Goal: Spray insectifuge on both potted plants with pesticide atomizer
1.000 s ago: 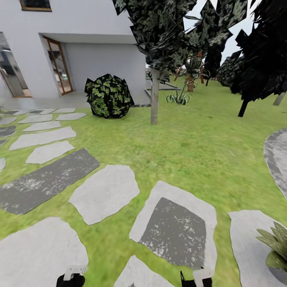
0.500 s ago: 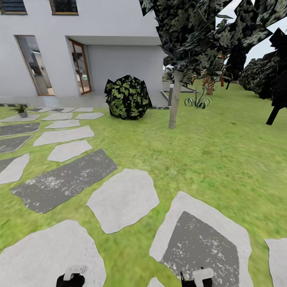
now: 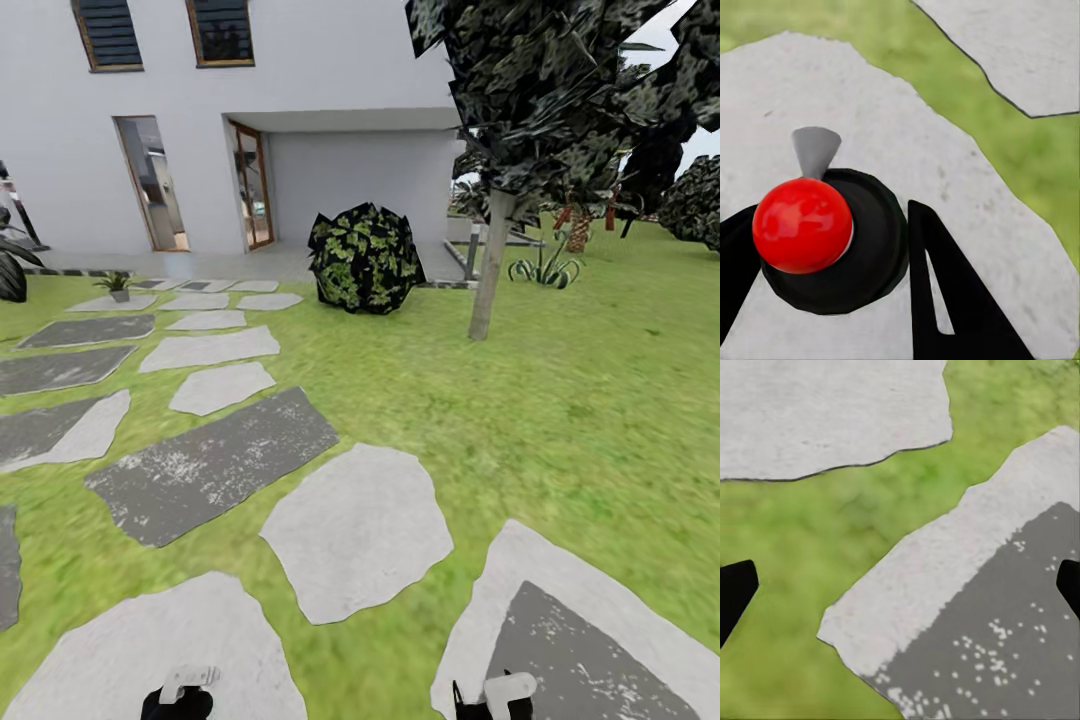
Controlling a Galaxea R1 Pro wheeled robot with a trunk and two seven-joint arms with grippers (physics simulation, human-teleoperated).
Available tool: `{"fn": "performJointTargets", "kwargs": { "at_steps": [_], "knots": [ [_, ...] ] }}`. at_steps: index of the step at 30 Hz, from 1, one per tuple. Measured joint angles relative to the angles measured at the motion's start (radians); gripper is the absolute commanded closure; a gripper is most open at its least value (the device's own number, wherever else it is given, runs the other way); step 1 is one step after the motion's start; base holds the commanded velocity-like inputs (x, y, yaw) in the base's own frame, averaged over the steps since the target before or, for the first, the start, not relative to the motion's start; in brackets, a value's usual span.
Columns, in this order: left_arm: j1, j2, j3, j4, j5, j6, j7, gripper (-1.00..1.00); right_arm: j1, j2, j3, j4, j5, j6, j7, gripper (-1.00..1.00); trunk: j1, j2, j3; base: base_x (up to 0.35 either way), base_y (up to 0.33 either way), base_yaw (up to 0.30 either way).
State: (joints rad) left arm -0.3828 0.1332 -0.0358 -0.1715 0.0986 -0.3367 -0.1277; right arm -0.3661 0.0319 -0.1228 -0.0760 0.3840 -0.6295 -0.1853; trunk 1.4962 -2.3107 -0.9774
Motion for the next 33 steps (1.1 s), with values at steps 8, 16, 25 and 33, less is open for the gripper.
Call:
{"fn": "performJointTargets", "kwargs": {
  "at_steps": [8,16,25,33],
  "knots": [
    [0.0,0.0,0.0,0.0,0.0,0.0,0.0,1.0,0.0,0.0,0.0,0.0,0.001,0.0,0.0,-1.0,0.0,0.0,0.008,0.28,0.203,0.218],
    [0.0,0.0,-0.001,0.002,0.0,0.0,0.0,1.0,0.0,0.0,0.0,0.0,0.001,0.0,0.0,-1.0,0.0,0.0,0.017,0.28,0.202,0.218],
    [0.0,0.0,-0.002,0.002,0.0,0.0,0.0,1.0,0.0,0.0,0.0,0.0,0.001,0.0,0.0,-1.0,0.0,0.0,0.026,0.285,0.186,0.218],
    [0.0,-0.001,-0.002,0.0,0.0,0.0,0.0,1.0,0.0,0.0,0.0,0.0,0.001,0.0,0.0,-1.0,0.0,0.0,0.034,0.288,0.175,0.21]
  ]
}}
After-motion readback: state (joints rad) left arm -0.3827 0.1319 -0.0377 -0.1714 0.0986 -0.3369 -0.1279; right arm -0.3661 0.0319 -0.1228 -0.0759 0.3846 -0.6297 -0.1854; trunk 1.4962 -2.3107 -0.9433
